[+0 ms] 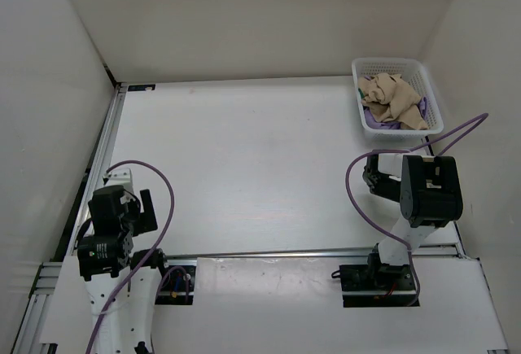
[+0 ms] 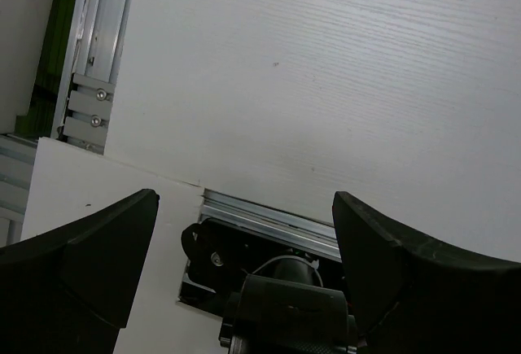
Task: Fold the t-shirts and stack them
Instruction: Grab crumpled tshirt from bin with the right arm
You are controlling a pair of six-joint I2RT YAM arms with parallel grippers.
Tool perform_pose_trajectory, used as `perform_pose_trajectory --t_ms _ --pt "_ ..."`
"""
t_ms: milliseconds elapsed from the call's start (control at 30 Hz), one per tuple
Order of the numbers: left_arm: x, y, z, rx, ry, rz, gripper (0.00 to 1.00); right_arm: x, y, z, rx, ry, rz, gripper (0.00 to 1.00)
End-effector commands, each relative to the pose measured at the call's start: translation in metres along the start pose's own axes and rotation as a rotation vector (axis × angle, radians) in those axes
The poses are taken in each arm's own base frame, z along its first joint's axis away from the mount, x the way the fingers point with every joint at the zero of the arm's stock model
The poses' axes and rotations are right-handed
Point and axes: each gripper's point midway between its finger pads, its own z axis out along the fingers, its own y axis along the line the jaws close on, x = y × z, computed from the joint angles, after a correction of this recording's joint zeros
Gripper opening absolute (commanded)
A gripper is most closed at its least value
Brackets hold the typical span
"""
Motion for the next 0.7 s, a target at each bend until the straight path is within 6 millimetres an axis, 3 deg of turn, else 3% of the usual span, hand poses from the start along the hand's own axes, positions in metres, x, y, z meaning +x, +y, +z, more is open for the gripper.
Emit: perform_pose_trajectory --t_ms 0,133,233,300,333,400,500,600,633,667 --pt "-0.013 0.007 -0.005 -0.035 -0.057 -0.011 0.99 -0.012 -0.007 0.0 0.026 -0.029 0.073 0.99" --pt "-0.043 0.035 -0.032 -0.17 -0.164 -0.046 0.99 -0.012 -0.007 0.0 0.026 -0.029 0.073 0.99" --pt "-0.057 0.036 -0.047 -0.154 -0.225 -0.057 0.99 -0.016 -0.004 -0.001 0.021 -0.025 0.049 0.99" --pt "-0.066 0.033 -0.054 -0.129 -0.264 -0.064 0.99 -0.031 0.004 -0.006 -0.005 -0.036 -0.011 0.99" --pt "-0.069 0.032 -0.058 -0.119 -0.278 -0.067 0.99 -0.05 0.015 -0.015 -0.041 -0.044 -0.084 0.99" --pt "-0.083 0.034 -0.067 -0.119 -0.339 -0.083 0.99 -0.068 0.021 -0.023 -0.076 -0.058 -0.106 0.99" --pt "-0.102 0.038 -0.087 -0.117 -0.436 -0.11 0.99 -0.104 0.016 -0.041 -0.171 -0.078 0.033 0.99" --pt "-0.115 0.038 -0.098 -0.106 -0.49 -0.122 0.99 -0.144 0.011 -0.079 -0.353 -0.127 0.128 0.99" --pt "-0.118 0.039 -0.102 -0.106 -0.504 -0.125 0.99 -0.167 0.012 -0.106 -0.462 -0.186 0.156 0.99" --pt "-0.119 0.036 -0.099 -0.091 -0.49 -0.118 0.99 -0.177 0.015 -0.121 -0.518 -0.214 0.137 0.99"
